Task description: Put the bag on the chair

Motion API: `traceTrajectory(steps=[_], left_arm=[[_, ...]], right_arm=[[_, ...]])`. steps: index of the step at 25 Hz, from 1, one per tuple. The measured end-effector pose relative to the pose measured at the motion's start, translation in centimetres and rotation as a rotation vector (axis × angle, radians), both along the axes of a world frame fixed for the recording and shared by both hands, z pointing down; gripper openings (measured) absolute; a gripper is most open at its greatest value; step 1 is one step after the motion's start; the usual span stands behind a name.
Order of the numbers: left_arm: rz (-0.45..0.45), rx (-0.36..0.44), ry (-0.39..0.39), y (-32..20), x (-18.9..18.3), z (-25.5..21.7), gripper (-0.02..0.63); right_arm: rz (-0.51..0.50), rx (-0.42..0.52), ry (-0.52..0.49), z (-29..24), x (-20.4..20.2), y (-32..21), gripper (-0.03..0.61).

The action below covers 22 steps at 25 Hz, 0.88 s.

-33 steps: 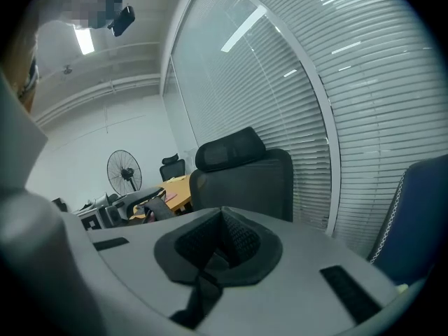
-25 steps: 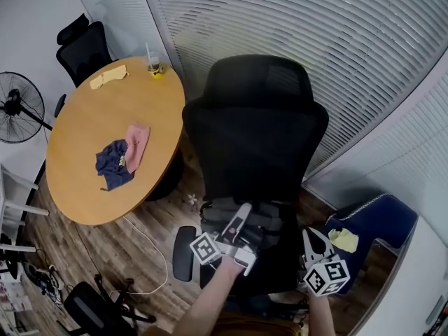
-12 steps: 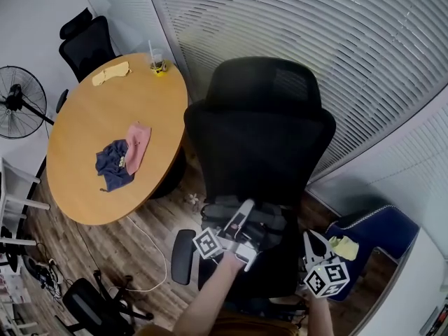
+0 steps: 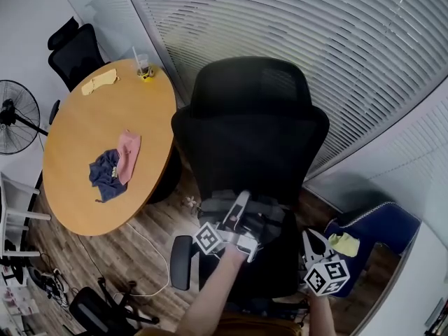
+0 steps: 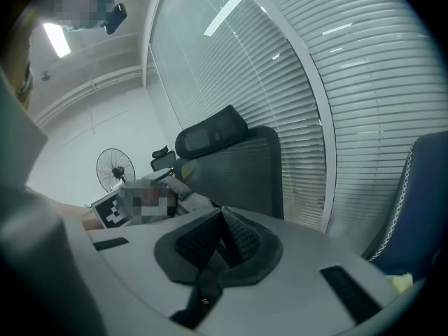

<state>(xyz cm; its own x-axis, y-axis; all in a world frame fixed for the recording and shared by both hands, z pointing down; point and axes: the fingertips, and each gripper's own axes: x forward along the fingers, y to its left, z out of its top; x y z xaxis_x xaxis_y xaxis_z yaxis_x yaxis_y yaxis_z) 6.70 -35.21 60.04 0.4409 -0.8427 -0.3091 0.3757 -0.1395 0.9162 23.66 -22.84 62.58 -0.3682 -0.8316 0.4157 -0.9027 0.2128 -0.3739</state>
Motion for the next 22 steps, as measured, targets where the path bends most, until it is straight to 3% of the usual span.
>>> traceTrajectory(steps=[15, 22], left_arm=[[0.017, -0.027, -0.086, -4.4, 1.0, 1.6, 0.024], [0.025, -0.053, -0.165, -5.1, 1.5, 2.2, 0.025]], right_arm=[[-0.002, 0.016, 0.013, -0.4, 0.0, -1.6, 0.012], [0.001, 0.047, 0.042, -1.9, 0.6, -1.2, 0.012]])
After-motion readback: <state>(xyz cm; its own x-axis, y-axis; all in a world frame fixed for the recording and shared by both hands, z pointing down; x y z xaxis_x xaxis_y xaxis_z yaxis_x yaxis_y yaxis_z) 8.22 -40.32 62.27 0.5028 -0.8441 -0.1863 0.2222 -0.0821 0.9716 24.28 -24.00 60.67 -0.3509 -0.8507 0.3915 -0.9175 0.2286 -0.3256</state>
